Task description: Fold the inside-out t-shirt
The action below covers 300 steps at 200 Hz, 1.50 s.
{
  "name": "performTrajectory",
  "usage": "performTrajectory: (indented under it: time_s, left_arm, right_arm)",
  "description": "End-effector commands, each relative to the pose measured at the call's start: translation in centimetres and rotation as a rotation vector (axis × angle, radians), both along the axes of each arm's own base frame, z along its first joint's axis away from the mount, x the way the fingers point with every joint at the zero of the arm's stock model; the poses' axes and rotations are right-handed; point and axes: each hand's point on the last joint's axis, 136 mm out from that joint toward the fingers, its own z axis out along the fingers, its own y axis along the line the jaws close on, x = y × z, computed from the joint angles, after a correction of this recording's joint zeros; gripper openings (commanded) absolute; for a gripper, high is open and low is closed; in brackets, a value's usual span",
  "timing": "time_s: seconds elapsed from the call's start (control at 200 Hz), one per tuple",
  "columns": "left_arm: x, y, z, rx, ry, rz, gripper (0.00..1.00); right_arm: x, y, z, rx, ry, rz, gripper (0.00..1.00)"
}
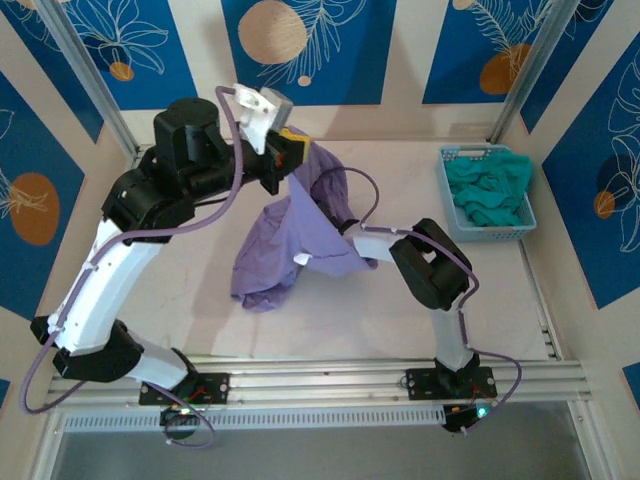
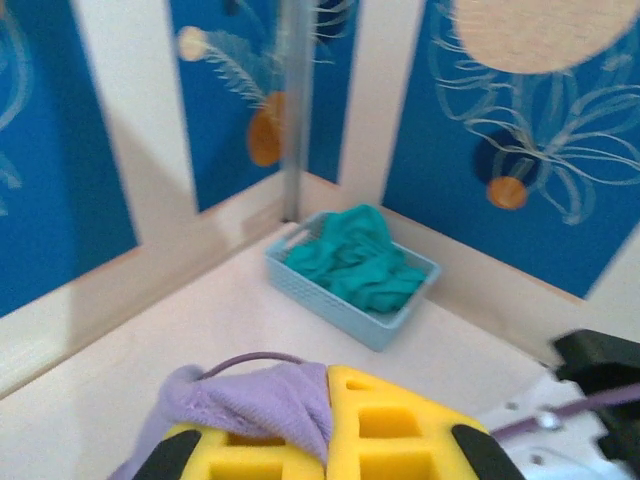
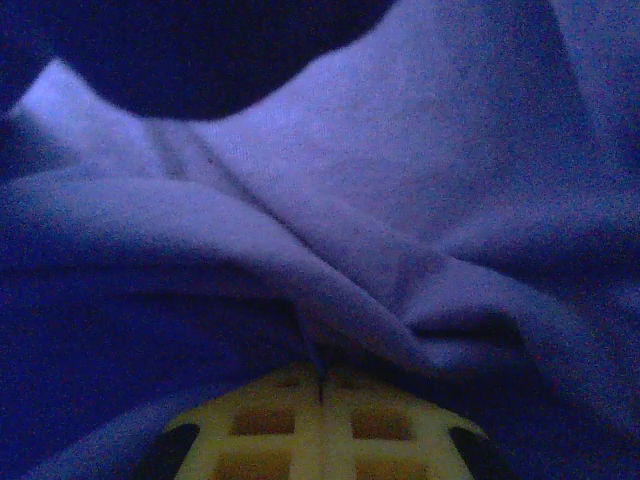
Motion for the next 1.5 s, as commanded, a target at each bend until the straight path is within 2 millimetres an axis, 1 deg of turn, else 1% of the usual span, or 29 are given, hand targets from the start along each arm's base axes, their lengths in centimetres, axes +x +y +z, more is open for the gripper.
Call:
performTrajectory:
  time_s: [0.0,0.05,0.145,0.215,0.255,0.315,0.385,0.47,0.555,0.62,0.665,0.715,0.775,0.825,0.9,0.95,0.985,1.015,1.065,1.11,1.145,1.175,1.22,1.3,1.37,1.46,1.495]
  left_arm:
    - [3.1,4.2,1.5,-0.085,-0.028,0.2,0.0]
    - [5.1,5.7,-0.3,-0.074,0.011,0.283,0.0]
    - [8.5,9.4,-4.7,-0.043,0.108,0.437,0.0]
    - [10.3,11.8,-8.4,-0.015,0.179,0.531,0.0]
    - [10.9,12.6,-10.5,0.013,0.204,0.567,0.0]
    - [11.4,12.9,-13.3,0.054,0.236,0.587,0.0]
    - [11.7,12.3,-16.1,0.071,0.28,0.564,0.0]
    - [12.0,12.0,-18.6,0.085,0.324,0.563,0.0]
    - [12.5,12.4,-20.8,0.121,0.35,0.593,0.0]
    - [12.9,12.7,-22.1,0.14,0.37,0.61,0.0]
    - [13.3,13.1,-23.1,0.148,0.381,0.637,0.0]
    - [14.0,14.0,-24.1,0.161,0.391,0.68,0.0]
    - [14.9,15.9,-25.9,0.18,0.422,0.753,0.0]
    - [15.6,17.6,-27.9,0.19,0.468,0.803,0.0]
    - [16.1,20.1,-31.4,0.192,0.557,0.87,0.0]
    - [16.1,21.2,-33.8,0.205,0.608,0.893,0.0]
    - [15.9,21.4,-35.4,0.222,0.644,0.901,0.0]
    - [15.6,21.1,-36.4,0.229,0.673,0.882,0.0]
    - [15.1,19.8,-37.7,0.21,0.713,0.817,0.0]
    - [14.4,18.7,-38.2,0.181,0.736,0.766,0.1]
    - [13.8,17.8,-38.1,0.162,0.736,0.721,0.22]
    - [13.3,17.1,-37.8,0.149,0.73,0.69,0.33]
    - [12.4,16.4,-37.2,0.134,0.712,0.664,0.47]
    - [10.8,14.6,-35.7,0.097,0.67,0.576,0.63]
    - [9.5,12.3,-34.3,0.04,0.651,0.463,0.71]
    - [7.9,8.4,-32.7,-0.048,0.642,0.274,0.76]
    - [7.3,6.9,-32.3,-0.068,0.641,0.205,0.78]
  right_arm:
    - [-1.9,-2.2,0.3,-0.021,0.069,0.021,0.0]
    - [-1.8,-2.4,2.4,0.013,0.03,0.033,0.0]
    - [-2.0,-2.9,6.6,0.103,-0.038,0.066,0.0]
    - [-2.5,-2.8,9.9,0.208,-0.08,0.1,0.0]
    - [-2.8,-2.5,11.7,0.277,-0.098,0.125,0.0]
    - [-3.2,-1.9,14.3,0.368,-0.122,0.157,0.0]
    - [-3.7,-0.9,16.9,0.453,-0.149,0.208,0.0]
    - [-3.9,0.0,19.7,0.528,-0.179,0.255,0.0]
    - [-3.7,0.0,22.5,0.582,-0.221,0.281,0.0]
    - [-3.5,0.0,24.4,0.641,-0.231,0.306,0.0]
    - [-3.6,0.3,25.6,0.695,-0.226,0.338,0.0]
    - [-4.0,1.0,26.9,0.74,-0.219,0.388,0.0]
    - [-4.8,1.4,28.0,0.758,-0.216,0.451,0.0]
    - [-5.6,1.1,29.0,0.764,-0.23,0.49,0.0]
    - [-6.3,-0.1,30.0,0.79,-0.251,0.516,0.0]
    - [-7.0,-0.7,30.2,0.825,-0.249,0.549,0.0]
    - [-7.2,-1.1,30.1,0.845,-0.241,0.564,0.0]
    - [-7.6,-1.1,29.8,0.855,-0.228,0.582,0.0]
    - [-7.8,-1.0,29.0,0.846,-0.211,0.598,0.0]
    - [-7.9,-0.9,28.1,0.834,-0.19,0.607,0.0]
    - [-7.9,-0.8,27.6,0.823,-0.173,0.611,0.0]
    - [-7.8,-0.8,27.0,0.81,-0.162,0.617,0.0]
    - [-7.7,-0.9,26.4,0.788,-0.158,0.617,0.0]
    - [-7.4,-1.2,25.7,0.766,-0.141,0.611,0.0]
    - [-7.4,-1.4,25.6,0.763,-0.146,0.616,0.0]
    - [-7.3,-1.7,25.6,0.751,-0.15,0.625,0.0]
    - [-7.1,-1.9,25.5,0.747,-0.15,0.616,0.0]
